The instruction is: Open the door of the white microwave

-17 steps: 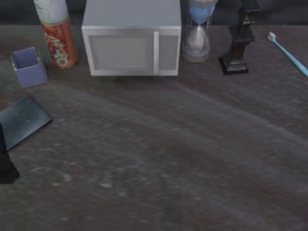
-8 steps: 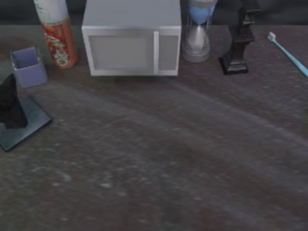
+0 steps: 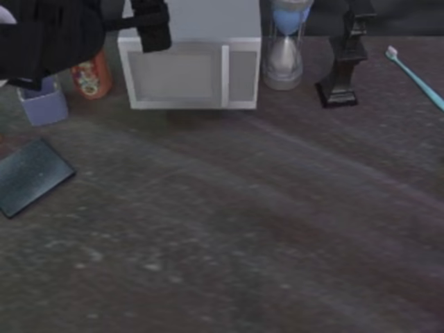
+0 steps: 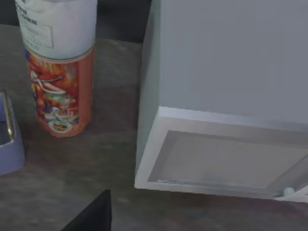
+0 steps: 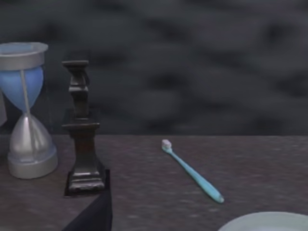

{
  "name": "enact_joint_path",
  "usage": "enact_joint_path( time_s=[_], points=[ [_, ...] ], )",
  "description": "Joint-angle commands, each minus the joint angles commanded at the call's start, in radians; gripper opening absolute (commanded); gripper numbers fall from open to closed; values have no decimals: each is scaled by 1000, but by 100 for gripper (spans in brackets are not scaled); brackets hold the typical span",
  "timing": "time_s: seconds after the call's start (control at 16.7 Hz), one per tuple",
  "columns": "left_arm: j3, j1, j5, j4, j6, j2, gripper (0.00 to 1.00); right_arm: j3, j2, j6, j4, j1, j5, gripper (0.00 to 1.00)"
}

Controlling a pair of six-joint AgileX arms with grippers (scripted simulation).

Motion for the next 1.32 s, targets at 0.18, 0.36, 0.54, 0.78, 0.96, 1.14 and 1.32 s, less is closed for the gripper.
enact_joint_path(
  time_s=[0.18, 0.36, 0.54, 0.78, 0.96, 1.14, 1.32],
  points=[
    [217, -84, -50, -72, -72, 278, 100, 0, 0, 0, 0, 0, 0, 100],
    [376, -151, -90, -138, -125, 487, 100, 0, 0, 0, 0, 0, 0, 100],
    [474, -193, -115, -185, -157, 611, 100, 0, 0, 0, 0, 0, 0, 100],
    [503, -205, -123, -200, -166, 647, 100, 0, 0, 0, 0, 0, 0, 100],
    [499, -200, -121, -198, -165, 645, 100, 0, 0, 0, 0, 0, 0, 100],
    [526, -190, -113, -171, -152, 687, 100, 0, 0, 0, 0, 0, 0, 100],
    [580, -162, -96, -111, -127, 804, 100, 0, 0, 0, 0, 0, 0, 100]
  ],
)
